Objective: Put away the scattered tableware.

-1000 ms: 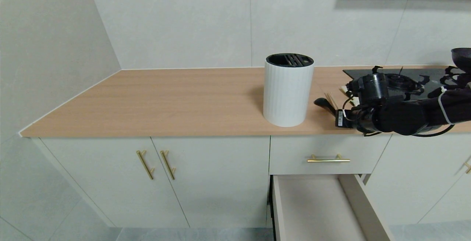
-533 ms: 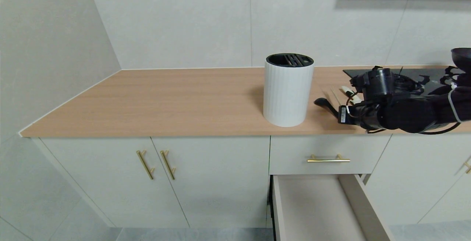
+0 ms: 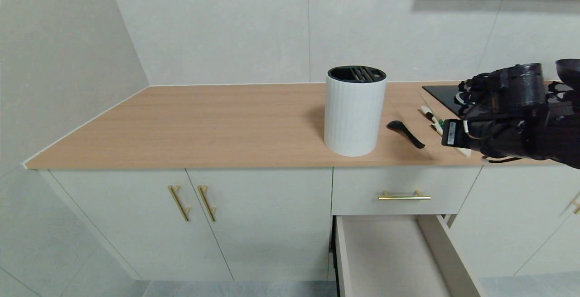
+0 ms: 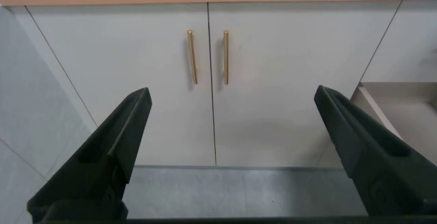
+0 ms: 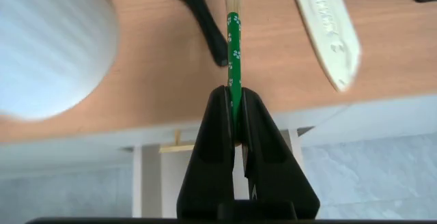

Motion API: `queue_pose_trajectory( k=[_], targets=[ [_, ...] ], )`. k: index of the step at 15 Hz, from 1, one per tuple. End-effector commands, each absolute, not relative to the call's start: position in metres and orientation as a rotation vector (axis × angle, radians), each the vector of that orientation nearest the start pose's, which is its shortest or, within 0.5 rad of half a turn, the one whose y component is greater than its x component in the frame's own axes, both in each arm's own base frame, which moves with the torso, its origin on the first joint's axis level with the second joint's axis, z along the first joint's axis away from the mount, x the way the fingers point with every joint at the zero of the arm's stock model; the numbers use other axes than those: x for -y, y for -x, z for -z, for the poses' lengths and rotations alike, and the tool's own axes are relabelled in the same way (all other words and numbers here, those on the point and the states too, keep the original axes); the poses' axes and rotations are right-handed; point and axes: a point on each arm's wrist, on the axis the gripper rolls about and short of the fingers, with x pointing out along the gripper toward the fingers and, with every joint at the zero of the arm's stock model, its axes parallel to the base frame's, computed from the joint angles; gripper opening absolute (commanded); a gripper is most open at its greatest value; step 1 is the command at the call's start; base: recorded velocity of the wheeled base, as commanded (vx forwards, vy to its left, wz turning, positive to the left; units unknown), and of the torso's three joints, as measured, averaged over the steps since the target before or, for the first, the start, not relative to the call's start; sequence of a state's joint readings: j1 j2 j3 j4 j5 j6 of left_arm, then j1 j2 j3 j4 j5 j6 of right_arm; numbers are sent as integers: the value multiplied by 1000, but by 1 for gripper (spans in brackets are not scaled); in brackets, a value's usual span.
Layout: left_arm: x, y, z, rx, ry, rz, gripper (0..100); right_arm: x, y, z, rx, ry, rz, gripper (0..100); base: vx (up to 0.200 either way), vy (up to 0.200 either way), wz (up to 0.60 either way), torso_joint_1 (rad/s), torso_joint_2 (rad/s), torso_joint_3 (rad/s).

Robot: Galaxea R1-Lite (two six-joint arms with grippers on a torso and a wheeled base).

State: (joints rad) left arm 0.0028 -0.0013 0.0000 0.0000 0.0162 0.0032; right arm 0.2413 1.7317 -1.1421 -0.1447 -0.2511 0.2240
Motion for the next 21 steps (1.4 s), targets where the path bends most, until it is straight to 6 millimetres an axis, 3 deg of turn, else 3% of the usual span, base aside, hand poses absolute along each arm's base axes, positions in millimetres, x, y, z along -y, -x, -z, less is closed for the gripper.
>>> queue_pose_trajectory(
  k=[1,3,5,7,10,13,15,21],
  targets=[
    [0,23,-75,0,-3,-20,100,-64,-267,-243,-399,-132,-23,0,0,0,0,0,0,0],
    [0,23,-75,0,-3,-20,100,-60,-243,-255,-420,-150,-107,0,0,0,0,0,0,0],
    [0,23,-75,0,-3,-20,100,-57,-225,-251,-459,-166,-199,0,0,0,0,0,0,0],
    [0,23,-75,0,-2,-20,100,-57,-217,-245,-497,-187,-330,0,0,0,0,0,0,0],
    [0,23,-75,0,-3,-20,100,-57,-212,-238,-515,-143,-342,0,0,0,0,0,0,0],
    [0,23,-75,0,-2,-20,100,-54,-193,-234,-503,-73,-378,0,0,0,0,0,0,0],
    [0,23,-75,0,-3,-20,100,-65,-179,-224,-523,-6,-461,0,0,0,0,0,0,0],
    [0,23,-75,0,-2,-20,100,-91,-177,-196,-640,50,-568,0,0,0,0,0,0,0]
  ],
)
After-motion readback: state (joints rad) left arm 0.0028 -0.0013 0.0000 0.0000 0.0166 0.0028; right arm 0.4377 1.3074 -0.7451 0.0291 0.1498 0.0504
